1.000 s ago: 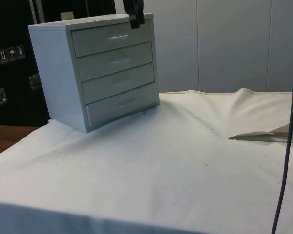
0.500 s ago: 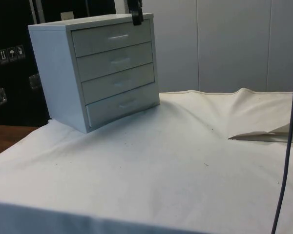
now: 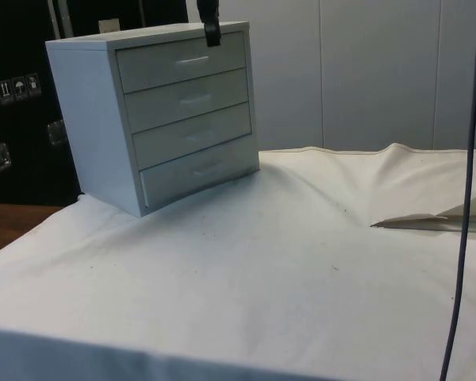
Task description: Open the drawer, then close it.
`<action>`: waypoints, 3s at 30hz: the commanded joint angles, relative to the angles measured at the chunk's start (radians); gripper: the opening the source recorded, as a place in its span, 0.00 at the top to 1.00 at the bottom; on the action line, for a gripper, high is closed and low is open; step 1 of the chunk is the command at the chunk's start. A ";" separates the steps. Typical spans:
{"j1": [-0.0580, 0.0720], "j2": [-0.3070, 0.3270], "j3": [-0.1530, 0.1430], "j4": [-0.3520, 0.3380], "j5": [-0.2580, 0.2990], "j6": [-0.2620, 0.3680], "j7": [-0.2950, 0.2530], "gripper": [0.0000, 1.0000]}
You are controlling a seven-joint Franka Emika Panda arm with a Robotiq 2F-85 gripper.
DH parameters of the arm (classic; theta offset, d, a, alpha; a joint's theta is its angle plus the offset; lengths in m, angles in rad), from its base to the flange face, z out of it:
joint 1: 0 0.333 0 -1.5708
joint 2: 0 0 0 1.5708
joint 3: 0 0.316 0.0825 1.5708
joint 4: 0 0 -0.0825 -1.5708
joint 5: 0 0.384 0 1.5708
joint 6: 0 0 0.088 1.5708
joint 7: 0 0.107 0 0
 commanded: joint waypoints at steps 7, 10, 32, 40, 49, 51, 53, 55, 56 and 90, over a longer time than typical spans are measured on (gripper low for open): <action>-0.002 -0.010 -0.001 -0.004 0.003 0.009 -0.050 0.00; -0.003 -0.013 -0.003 -0.005 0.003 0.012 -0.080 0.00; -0.005 -0.025 -0.016 -0.024 0.028 0.085 -0.215 0.00; -0.007 -0.035 -0.018 -0.037 0.027 0.087 -0.265 0.00; -0.008 -0.033 -0.032 -0.043 0.034 0.115 -0.343 0.00; -0.008 -0.032 -0.038 -0.046 0.036 0.128 -0.369 0.00; -0.007 -0.028 -0.038 -0.038 0.032 0.109 -0.355 0.00; -0.008 -0.031 -0.044 -0.050 0.039 0.143 -0.395 0.00; -0.008 -0.031 -0.046 -0.052 0.040 0.147 -0.403 0.00; -0.003 -0.021 -0.057 -0.108 -0.010 0.304 -0.569 0.00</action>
